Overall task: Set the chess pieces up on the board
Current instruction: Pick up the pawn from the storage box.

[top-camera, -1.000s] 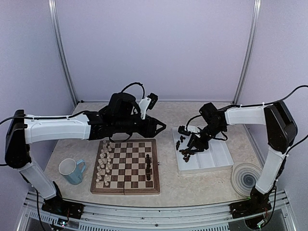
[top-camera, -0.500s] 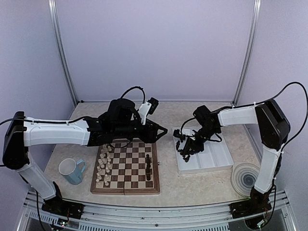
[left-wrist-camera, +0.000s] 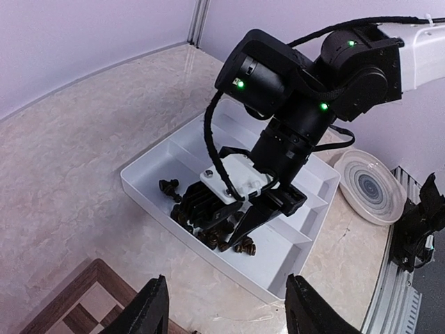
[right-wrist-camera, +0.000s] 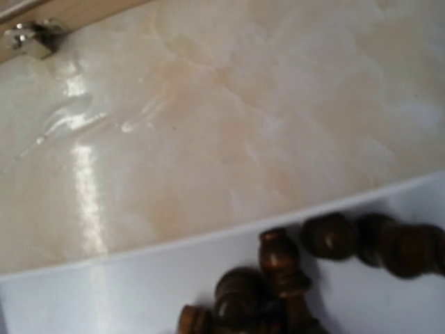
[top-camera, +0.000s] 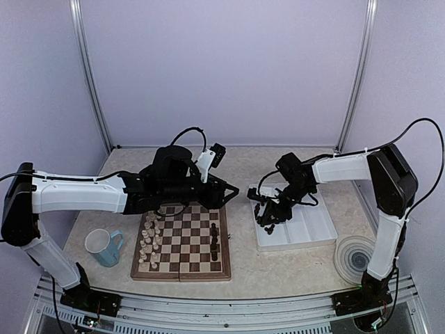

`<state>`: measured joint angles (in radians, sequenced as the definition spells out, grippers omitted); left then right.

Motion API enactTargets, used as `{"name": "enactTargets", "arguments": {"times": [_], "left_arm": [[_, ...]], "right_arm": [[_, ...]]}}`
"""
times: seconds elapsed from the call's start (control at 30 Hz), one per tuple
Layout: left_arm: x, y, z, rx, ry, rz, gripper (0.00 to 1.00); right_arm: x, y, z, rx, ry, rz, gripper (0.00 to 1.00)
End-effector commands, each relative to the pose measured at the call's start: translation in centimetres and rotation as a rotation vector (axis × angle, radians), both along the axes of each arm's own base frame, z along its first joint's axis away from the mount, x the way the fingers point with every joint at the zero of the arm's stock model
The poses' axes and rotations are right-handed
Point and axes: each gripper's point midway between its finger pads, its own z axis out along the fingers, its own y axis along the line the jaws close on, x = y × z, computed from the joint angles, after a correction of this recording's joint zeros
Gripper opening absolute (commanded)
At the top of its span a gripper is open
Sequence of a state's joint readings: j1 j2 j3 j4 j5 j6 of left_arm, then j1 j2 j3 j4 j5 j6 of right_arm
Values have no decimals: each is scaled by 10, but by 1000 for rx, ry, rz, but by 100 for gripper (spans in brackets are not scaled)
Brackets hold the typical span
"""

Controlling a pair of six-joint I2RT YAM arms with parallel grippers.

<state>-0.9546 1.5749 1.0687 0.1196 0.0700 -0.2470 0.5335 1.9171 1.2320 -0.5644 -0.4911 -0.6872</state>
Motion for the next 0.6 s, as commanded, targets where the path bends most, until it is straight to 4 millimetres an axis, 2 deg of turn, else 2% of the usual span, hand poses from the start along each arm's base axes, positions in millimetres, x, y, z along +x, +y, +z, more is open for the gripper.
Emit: {"name": "enactTargets", "arguments": {"times": [0.0, 0.17, 0.4, 0.57], "left_arm": [[0, 5, 14, -32, -27, 16, 57], [0, 4, 14, -33, -24, 14, 57], [0, 2, 14, -31, -23, 10, 57], [1, 0, 14, -33, -18, 6, 57]], "right_arm": [[0, 12, 11, 5, -65, 37, 31], [2, 14, 8, -25, -99, 42, 32], [9, 18, 16, -15, -142, 42, 33], [0, 24, 14, -1, -117, 92, 36]]}}
